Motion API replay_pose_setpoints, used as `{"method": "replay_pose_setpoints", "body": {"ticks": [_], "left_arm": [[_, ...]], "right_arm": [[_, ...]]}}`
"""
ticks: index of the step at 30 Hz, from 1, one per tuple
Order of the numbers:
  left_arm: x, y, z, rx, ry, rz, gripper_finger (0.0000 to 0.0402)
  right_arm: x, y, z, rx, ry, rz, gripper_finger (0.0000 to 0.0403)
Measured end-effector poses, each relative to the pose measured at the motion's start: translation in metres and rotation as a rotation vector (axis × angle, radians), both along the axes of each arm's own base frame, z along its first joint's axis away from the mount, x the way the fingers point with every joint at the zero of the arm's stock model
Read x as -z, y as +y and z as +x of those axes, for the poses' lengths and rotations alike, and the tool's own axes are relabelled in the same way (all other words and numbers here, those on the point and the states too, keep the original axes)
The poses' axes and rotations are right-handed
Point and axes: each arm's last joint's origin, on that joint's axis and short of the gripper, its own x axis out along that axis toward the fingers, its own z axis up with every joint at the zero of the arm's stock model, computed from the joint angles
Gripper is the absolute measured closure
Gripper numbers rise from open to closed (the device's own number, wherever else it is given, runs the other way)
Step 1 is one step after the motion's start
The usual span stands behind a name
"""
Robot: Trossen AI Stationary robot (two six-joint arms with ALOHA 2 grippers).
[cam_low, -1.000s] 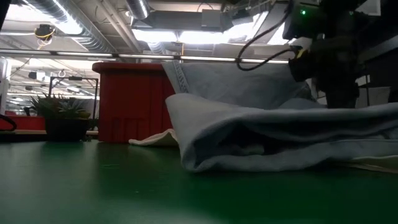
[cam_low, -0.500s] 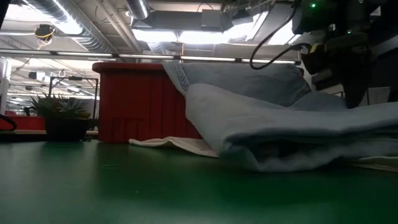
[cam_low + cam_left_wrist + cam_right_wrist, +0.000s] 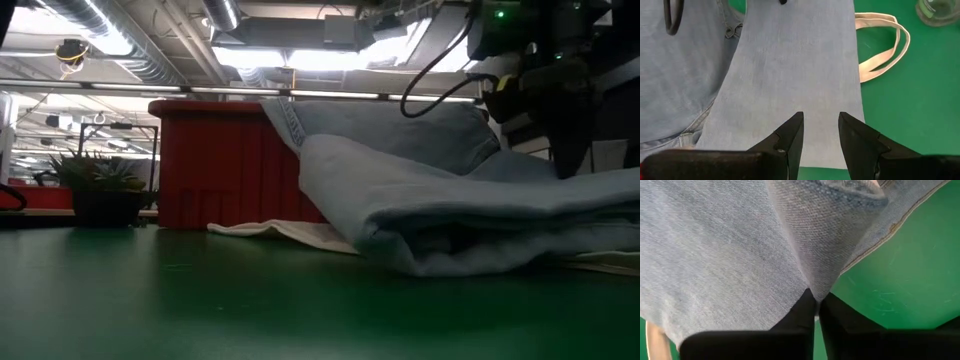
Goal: Fold laundry
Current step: Fold the light blue pants
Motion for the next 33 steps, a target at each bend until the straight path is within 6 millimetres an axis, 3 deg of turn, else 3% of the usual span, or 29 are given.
{"method": "replay_pose_setpoints", "body": {"ticks": [10,18,28,33], "left_arm": [[0.0,0.01,0.004,-0.024,-0.001,0.0,0.0284],[0.004,0.032,0.013,-0.079,0.015,0.005,0.0284],[0.047,0.064,0.021,-0.132,0.192,0.011,0.0284],[0.073,0.085,0.018,-0.186,0.268,0.034,0.0284]], "right_arm": [[0.0,0.0,-0.001,0.0,0.009,-0.005,0.0289],[0.0,0.001,-0.001,-0.003,0.007,0.03,0.028],[-0.003,0.002,0.011,-0.043,-0.134,0.012,0.0283],[-0.004,0.01,0.023,-0.077,-0.234,-0.125,0.0283]]}}
